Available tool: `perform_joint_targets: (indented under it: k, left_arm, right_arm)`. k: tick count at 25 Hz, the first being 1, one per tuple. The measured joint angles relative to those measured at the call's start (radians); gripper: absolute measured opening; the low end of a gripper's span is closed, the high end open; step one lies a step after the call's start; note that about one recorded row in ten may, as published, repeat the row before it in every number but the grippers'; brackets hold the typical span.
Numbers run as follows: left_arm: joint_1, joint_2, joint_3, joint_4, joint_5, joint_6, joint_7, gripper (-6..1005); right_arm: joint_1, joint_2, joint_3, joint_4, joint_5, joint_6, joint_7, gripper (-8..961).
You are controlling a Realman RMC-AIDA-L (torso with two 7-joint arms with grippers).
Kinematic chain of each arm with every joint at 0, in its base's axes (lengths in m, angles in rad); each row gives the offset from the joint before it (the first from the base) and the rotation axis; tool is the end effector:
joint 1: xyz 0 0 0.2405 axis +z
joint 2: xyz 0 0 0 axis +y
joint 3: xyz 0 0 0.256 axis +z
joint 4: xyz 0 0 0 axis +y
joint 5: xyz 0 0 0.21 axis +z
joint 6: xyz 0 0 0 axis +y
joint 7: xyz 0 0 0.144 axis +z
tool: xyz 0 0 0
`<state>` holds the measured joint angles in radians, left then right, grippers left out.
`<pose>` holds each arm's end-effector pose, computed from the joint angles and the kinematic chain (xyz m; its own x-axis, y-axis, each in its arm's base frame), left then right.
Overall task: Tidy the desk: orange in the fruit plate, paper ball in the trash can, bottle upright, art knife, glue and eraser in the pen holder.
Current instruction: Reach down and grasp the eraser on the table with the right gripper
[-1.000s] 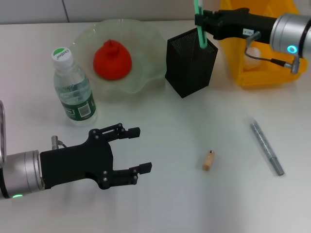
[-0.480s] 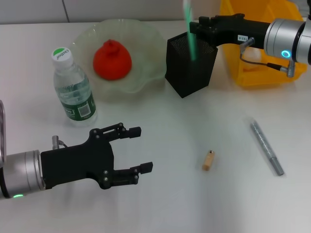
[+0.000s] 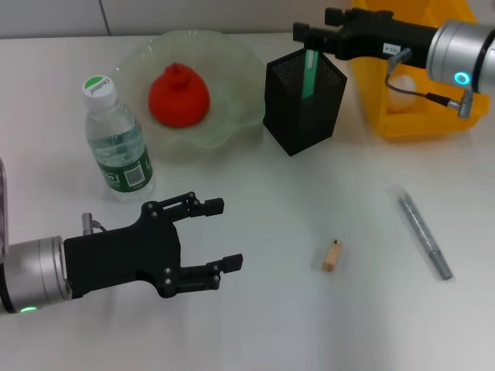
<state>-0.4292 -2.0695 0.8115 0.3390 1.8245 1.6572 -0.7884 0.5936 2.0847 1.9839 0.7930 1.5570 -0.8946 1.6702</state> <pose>-0.2791 0.2582 -0.0461 0.7881 0.0712 0.6115 0.2107 -0.9645 -0.1593 0.1963 0.4219 -0.0046 0.7069 -0.3326 -0.6242 -0.6421 -0.6717 -0.3693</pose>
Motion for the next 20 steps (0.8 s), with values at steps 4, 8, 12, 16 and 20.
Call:
perform_joint_targets:
  k: [4, 8, 12, 16, 20]
  left_arm:
    - [0.001, 0.0, 0.0, 0.0, -0.001, 0.001, -0.001, 798]
    - [0.001, 0.0, 0.0, 0.0, -0.004, 0.005, -0.008, 798]
    - [0.001, 0.002, 0.005, 0.001, -0.003, 0.008, -0.01, 798]
    - [0.003, 0.004, 0.007, 0.007, 0.006, 0.022, -0.006, 798]
    - [0.005, 0.006, 0.023, 0.01, 0.011, 0.042, -0.005, 798]
  right_arm:
    - [-0.043, -0.002, 0.026, 0.045, 0.076, -0.113, 0.004, 690]
    - [-0.072, -0.011, 0.123, 0.092, 0.071, -0.384, 0.068, 720]
    - [-0.057, -0.041, 0.22, 0.143, -0.07, -0.666, 0.183, 727]
    - [-0.018, -0.072, 0.224, 0.198, -0.252, -0.821, 0.278, 727]
    - [0.035, -0.077, 0.221, 0.217, -0.44, -0.861, 0.337, 727]
